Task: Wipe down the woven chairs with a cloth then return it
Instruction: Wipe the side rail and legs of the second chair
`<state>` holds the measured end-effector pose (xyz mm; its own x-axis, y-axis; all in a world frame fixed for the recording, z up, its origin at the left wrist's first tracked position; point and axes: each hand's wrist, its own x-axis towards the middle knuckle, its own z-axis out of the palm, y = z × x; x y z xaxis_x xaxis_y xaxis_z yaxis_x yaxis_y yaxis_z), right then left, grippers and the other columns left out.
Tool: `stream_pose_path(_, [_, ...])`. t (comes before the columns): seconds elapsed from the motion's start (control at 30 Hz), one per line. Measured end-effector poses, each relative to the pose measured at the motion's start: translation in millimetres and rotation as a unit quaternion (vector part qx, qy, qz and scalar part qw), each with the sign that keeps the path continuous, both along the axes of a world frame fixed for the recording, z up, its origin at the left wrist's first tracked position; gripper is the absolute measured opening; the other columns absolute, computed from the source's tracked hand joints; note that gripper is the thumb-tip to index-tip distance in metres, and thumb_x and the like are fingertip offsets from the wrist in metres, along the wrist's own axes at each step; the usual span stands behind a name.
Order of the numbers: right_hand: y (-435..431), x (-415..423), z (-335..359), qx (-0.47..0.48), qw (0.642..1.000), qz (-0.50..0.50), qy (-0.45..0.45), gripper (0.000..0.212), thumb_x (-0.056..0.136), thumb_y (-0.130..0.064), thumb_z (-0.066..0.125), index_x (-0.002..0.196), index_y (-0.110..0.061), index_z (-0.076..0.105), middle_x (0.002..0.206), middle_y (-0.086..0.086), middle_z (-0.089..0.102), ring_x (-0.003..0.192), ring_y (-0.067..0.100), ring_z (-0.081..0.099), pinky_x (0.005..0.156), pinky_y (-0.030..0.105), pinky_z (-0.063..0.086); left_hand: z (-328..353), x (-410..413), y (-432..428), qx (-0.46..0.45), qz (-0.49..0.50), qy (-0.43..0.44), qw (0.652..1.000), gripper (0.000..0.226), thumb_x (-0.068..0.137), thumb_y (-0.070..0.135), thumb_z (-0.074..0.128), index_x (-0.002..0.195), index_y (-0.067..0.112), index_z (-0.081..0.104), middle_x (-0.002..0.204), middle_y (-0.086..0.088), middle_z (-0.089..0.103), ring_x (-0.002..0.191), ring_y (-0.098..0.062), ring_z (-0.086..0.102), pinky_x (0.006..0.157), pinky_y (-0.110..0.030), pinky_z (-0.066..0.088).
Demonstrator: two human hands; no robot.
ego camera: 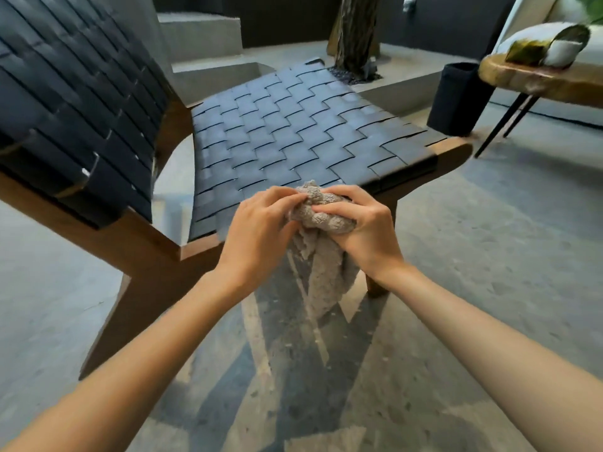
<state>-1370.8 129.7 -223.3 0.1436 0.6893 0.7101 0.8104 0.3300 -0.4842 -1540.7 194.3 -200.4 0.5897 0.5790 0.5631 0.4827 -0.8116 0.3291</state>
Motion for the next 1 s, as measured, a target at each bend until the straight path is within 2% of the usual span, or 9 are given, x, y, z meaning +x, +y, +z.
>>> stream_pose_path(0.17, [-14, 51, 15, -0.013, 0.999, -0.036, 0.000, 0.031, 0.076, -0.010, 0.079, 0.106, -0.013, 0.074, 0.119, 0.006, 0.063, 0.109, 0.013, 0.059, 0.094, 0.021, 0.049, 13, 59, 0, -0.058, -0.047, -0.054, 0.996, 0.040, 0.085, 0.008, 0.065, 0.124, 0.018, 0.062, 0.118, 0.003, 0.060, 0.092, -0.015, 0.059, 0.082, -0.027, 0.047])
stream_pose_path(0.33, [-30, 100, 31, 0.005, 0.993, -0.110, 0.042, 0.028, 0.081, -0.013, 0.076, 0.109, -0.017, 0.073, 0.124, 0.003, 0.065, 0.113, 0.017, 0.060, 0.095, 0.032, 0.051, 22, 123, -7, -0.044, -0.096, -0.070, 0.992, 0.043, 0.086, 0.009, 0.066, 0.128, 0.017, 0.059, 0.124, 0.000, 0.058, 0.108, -0.016, 0.058, 0.092, -0.027, 0.047])
stream_pose_path(0.47, [-38, 124, 36, 0.031, 0.976, -0.196, 0.085, 0.028, 0.081, -0.014, 0.075, 0.108, -0.021, 0.073, 0.126, 0.000, 0.064, 0.113, 0.014, 0.060, 0.097, 0.029, 0.049, 32, 166, -15, -0.025, -0.120, -0.081, 0.989, 0.043, 0.087, 0.009, 0.065, 0.129, 0.016, 0.058, 0.125, -0.001, 0.059, 0.114, -0.018, 0.055, 0.098, -0.033, 0.046])
stream_pose_path(0.53, [-40, 132, 38, 0.038, 0.964, -0.223, 0.141, 0.029, 0.080, -0.013, 0.075, 0.106, -0.026, 0.073, 0.128, -0.003, 0.062, 0.111, 0.002, 0.056, 0.099, 0.023, 0.047, 32, 180, -20, -0.021, -0.129, -0.076, 0.988, 0.047, 0.087, 0.007, 0.063, 0.133, 0.017, 0.055, 0.130, -0.002, 0.057, 0.119, -0.020, 0.051, 0.102, -0.032, 0.042])
stream_pose_path(0.63, [-46, 138, 42, 0.016, 0.962, -0.217, 0.164, 0.032, 0.080, -0.010, 0.074, 0.107, -0.028, 0.072, 0.132, -0.005, 0.059, 0.111, -0.008, 0.048, 0.094, 0.004, 0.039, 29, 187, -26, -0.026, -0.127, -0.075, 0.989, 0.052, 0.087, 0.004, 0.062, 0.136, 0.018, 0.051, 0.135, -0.002, 0.053, 0.123, -0.020, 0.048, 0.105, -0.035, 0.041])
stream_pose_path(0.73, [-64, 133, 39, -0.019, 0.971, -0.194, 0.136, 0.033, 0.080, -0.016, 0.076, 0.110, -0.030, 0.070, 0.128, -0.008, 0.062, 0.115, -0.001, 0.054, 0.096, 0.013, 0.044, 20, 172, -37, -0.006, -0.108, -0.101, 0.989, 0.053, 0.086, 0.007, 0.065, 0.136, 0.015, 0.050, 0.134, -0.001, 0.051, 0.124, -0.016, 0.043, 0.107, -0.022, 0.031])
stream_pose_path(0.8, [-79, 127, 31, -0.030, 0.966, -0.200, 0.159, 0.030, 0.080, -0.022, 0.077, 0.108, -0.028, 0.069, 0.114, -0.009, 0.067, 0.106, 0.006, 0.061, 0.088, 0.018, 0.050, 3, 154, -51, -0.005, -0.107, -0.133, 0.985, 0.048, 0.084, 0.012, 0.069, 0.129, 0.013, 0.052, 0.123, -0.003, 0.051, 0.111, -0.011, 0.045, 0.098, -0.019, 0.037])
stream_pose_path(0.9, [-96, 113, 12, -0.063, 0.957, -0.193, 0.206, 0.028, 0.081, -0.028, 0.076, 0.106, -0.024, 0.065, 0.102, -0.007, 0.068, 0.094, 0.010, 0.063, 0.078, 0.027, 0.054, -27, 125, -73, -0.107, -0.113, -0.133, 0.979, 0.047, 0.081, 0.025, 0.073, 0.119, 0.018, 0.046, 0.107, 0.007, 0.046, 0.086, -0.004, 0.051, 0.075, -0.010, 0.045])
stream_pose_path(1.0, [-107, 94, -10, -0.095, 0.950, -0.150, 0.257, 0.019, 0.085, -0.028, 0.071, 0.102, -0.025, 0.064, 0.089, -0.010, 0.068, 0.081, 0.006, 0.065, 0.068, 0.025, 0.054, -47, 109, -88, -0.282, -0.095, -0.104, 0.949, 0.057, 0.079, 0.044, 0.066, 0.126, 0.028, 0.037, 0.121, 0.015, 0.045, 0.096, 0.002, 0.056, 0.077, -0.011, 0.049])
